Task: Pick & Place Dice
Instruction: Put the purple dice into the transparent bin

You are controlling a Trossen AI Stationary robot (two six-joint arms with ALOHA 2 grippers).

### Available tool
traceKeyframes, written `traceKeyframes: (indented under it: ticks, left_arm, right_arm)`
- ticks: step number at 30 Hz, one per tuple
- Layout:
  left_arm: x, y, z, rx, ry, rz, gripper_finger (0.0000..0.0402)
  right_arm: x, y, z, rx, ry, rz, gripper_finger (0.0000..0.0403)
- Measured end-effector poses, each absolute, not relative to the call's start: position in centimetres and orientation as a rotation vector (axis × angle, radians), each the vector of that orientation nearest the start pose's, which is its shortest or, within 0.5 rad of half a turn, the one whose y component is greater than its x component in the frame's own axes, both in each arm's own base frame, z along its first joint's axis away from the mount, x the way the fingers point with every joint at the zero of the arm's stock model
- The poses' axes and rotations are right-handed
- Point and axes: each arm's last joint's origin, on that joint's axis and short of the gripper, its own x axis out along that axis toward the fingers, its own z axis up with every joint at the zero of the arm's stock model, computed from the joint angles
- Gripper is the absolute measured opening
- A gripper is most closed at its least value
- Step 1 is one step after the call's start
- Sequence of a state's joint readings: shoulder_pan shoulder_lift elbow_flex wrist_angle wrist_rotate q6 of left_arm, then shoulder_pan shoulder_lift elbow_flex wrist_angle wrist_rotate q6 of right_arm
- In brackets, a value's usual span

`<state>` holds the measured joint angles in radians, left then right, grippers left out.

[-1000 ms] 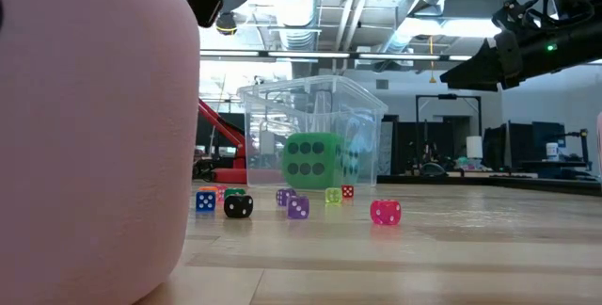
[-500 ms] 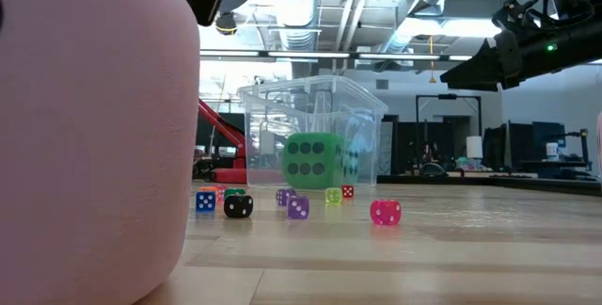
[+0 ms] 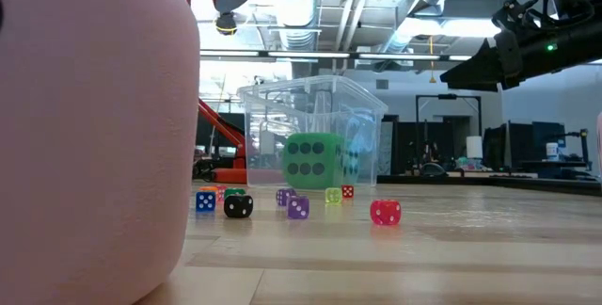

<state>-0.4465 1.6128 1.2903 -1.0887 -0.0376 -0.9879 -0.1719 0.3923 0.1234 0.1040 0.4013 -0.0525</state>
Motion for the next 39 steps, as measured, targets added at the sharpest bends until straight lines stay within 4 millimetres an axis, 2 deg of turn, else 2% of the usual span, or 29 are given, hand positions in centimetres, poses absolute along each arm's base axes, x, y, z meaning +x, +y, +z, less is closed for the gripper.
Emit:
traceKeyframes:
  ticks: [9,18,29,39]
  left_arm:
    - [27.1,-12.9,24.8,-0.819,1.326,0.655,0.0397]
    - [27.8,-13.3,24.9,-1.058,1.233,0.744,0.0397]
    - [27.8,-13.8,24.6,-1.087,1.23,0.776,0.0397]
    - [28.8,-14.7,22.6,-1.08,1.271,0.778,0.0397]
  right_arm:
    - [11.8,-3.2,18.2,-0.07,0.182,-0.567,0.04]
    - [11.8,-3.2,18.1,-0.07,0.184,-0.567,0.04]
    - [11.8,-3.2,18.1,-0.071,0.184,-0.567,0.04]
    - [11.7,-3.2,18.1,-0.078,0.187,-0.568,0.04]
